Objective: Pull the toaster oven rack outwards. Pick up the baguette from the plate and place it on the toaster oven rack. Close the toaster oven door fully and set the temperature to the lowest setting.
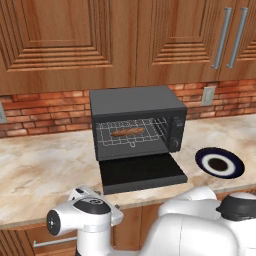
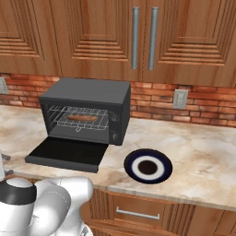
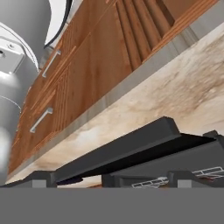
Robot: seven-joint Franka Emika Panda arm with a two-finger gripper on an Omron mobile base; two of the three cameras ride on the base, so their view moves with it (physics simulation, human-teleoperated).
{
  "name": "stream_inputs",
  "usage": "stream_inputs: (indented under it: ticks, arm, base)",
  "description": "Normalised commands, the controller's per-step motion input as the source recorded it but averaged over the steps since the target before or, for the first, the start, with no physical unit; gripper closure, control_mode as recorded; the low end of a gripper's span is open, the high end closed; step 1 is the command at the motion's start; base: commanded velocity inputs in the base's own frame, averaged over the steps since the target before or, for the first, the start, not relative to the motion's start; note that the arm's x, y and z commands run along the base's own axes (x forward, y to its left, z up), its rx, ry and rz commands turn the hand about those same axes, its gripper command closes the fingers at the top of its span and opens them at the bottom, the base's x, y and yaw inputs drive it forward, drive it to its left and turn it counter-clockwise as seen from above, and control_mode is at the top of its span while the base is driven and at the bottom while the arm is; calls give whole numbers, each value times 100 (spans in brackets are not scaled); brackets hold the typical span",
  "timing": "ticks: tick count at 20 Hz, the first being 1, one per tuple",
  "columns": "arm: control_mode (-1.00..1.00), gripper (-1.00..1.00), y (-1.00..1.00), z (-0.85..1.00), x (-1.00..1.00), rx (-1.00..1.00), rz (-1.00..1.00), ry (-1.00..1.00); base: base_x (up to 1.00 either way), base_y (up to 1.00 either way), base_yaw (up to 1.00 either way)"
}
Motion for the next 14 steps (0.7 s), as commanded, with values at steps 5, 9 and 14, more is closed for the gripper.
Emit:
stream_inputs:
  ticks: [5,9,14]
  arm:
    - [-100,-100,0,-6,6,0,-2,0]
    - [-100,-100,0,-8,12,-1,-1,0]
    - [-100,-100,0,-14,16,-3,-1,1]
  base:
    - [0,0,0]
    - [0,0,0]
    - [0,0,0]
